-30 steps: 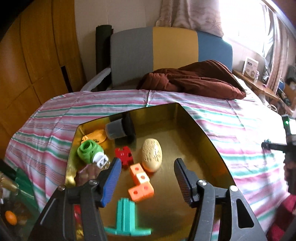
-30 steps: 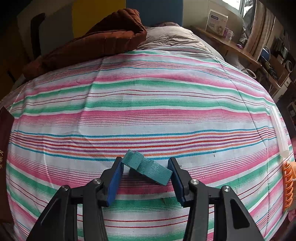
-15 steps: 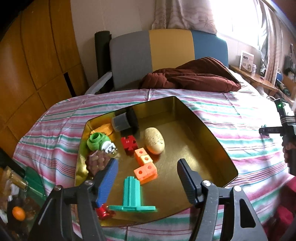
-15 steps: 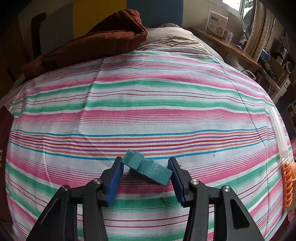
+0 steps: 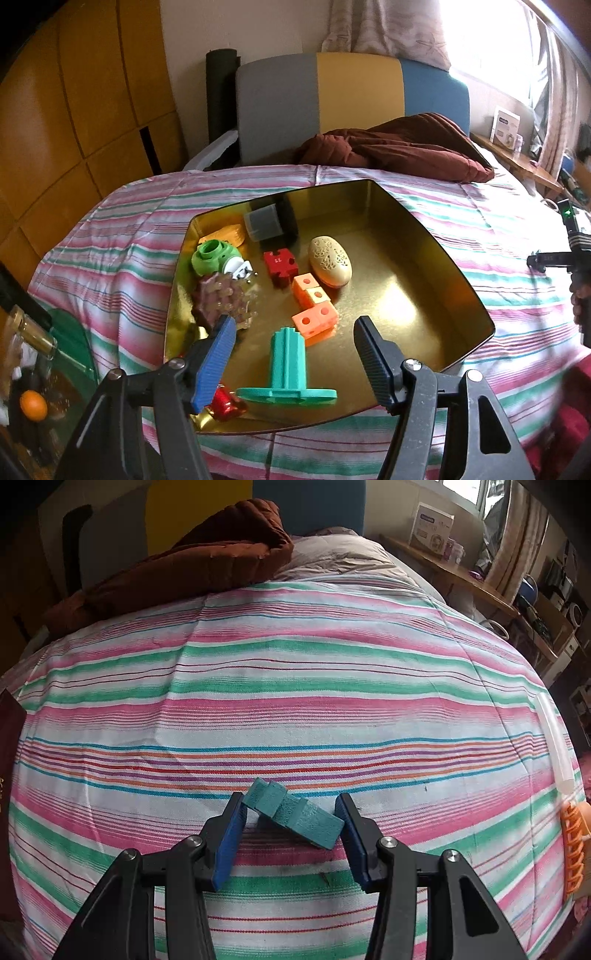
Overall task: Organize rigid objects
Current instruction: 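Carry the teal block into the gold tray and open the right tool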
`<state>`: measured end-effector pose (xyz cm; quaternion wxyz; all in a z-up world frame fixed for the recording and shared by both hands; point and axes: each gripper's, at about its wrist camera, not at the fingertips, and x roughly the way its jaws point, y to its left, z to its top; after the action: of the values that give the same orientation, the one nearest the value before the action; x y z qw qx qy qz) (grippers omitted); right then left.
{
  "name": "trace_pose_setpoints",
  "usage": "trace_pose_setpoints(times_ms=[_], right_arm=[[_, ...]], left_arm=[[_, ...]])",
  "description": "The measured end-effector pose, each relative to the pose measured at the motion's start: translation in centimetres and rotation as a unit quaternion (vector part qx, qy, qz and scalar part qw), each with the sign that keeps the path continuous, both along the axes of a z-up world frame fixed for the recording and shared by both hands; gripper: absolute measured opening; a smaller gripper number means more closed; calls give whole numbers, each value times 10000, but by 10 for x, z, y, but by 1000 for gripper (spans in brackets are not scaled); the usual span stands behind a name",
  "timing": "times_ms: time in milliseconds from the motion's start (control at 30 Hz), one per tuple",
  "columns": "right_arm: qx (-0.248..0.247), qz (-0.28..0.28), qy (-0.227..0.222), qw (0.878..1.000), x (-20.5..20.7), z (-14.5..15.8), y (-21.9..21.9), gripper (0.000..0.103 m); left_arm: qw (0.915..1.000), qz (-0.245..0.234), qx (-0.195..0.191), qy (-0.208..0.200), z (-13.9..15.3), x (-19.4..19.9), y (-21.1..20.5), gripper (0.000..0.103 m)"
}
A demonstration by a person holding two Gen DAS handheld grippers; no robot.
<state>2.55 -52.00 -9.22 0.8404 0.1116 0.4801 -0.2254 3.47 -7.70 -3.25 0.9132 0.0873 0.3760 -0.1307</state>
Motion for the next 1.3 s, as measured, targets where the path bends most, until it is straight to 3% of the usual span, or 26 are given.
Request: trace_pose_setpoints(times_ms=[133, 367, 633, 800, 933, 1300], right_arm=[[-13, -12, -151, 9999, 0, 22, 3, 50], [-389, 268, -716, 9963, 13, 99, 24, 50], [-703, 717, -1796, 9786, 33, 209, 73, 50], [-801, 1109, -2177, 9664, 44, 251, 110, 50], [-732, 1761, -2083, 9593, 50, 243, 152, 50], [299, 3040, -1185, 9448, 32, 118, 262, 50]], left_arm=[[9999, 69, -83, -25, 0, 0, 9, 67], [9995, 148, -248, -87, 1, -3, 22, 67], [9988, 311, -346, -120, 0, -6, 42, 67], [9983, 381, -401, -172, 2, -8, 51, 67], [9979, 413, -429, -243, 5, -11, 57, 67], [9963, 735, -426, -118, -4, -15, 84, 67]])
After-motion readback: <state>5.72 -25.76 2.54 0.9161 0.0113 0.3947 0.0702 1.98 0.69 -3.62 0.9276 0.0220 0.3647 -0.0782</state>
